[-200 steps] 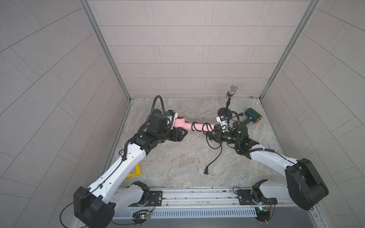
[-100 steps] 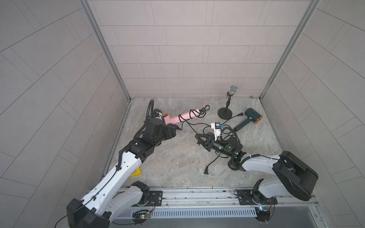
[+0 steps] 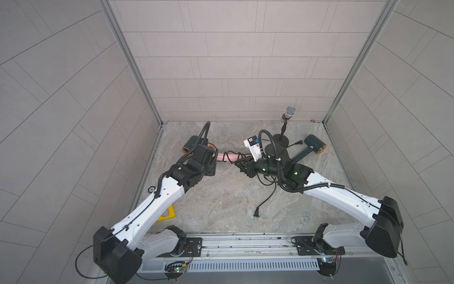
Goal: Wrap the cord around the hair dryer
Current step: Wrap the power cord around the hair dryer.
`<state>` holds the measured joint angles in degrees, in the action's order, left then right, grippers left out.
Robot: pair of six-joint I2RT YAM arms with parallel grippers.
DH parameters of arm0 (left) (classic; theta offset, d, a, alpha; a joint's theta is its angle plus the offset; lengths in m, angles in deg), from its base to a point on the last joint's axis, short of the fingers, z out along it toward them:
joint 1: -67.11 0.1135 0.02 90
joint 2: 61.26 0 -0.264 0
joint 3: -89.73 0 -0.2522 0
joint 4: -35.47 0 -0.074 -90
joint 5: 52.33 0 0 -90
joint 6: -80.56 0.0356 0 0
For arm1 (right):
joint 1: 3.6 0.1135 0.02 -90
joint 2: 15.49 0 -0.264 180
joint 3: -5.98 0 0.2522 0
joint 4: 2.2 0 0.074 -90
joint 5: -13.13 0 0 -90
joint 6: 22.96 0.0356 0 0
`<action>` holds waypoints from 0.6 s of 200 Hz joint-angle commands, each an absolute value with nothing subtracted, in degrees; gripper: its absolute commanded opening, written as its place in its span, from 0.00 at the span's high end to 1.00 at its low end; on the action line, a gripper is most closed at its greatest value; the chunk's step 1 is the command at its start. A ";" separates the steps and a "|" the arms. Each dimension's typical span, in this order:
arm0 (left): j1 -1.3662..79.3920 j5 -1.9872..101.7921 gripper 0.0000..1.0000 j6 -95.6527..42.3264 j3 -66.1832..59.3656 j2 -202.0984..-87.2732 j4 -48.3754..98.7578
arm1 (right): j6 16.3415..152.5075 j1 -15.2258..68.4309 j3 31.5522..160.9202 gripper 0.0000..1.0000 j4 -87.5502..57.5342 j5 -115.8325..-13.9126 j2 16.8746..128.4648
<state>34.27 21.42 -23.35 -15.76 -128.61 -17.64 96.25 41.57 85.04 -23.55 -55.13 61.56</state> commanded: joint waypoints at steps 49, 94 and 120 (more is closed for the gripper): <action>31.60 42.34 1.00 -8.57 -11.70 -130.47 -26.96 | 65.13 34.53 95.62 1.00 -53.93 -51.94 60.29; 34.06 71.63 1.00 -11.65 -16.44 -125.33 -16.08 | 63.85 23.62 84.86 1.00 -41.27 -30.61 50.84; 35.98 83.14 1.00 -23.02 -22.29 -122.55 1.81 | 70.28 21.11 79.50 1.00 -30.62 -23.35 48.64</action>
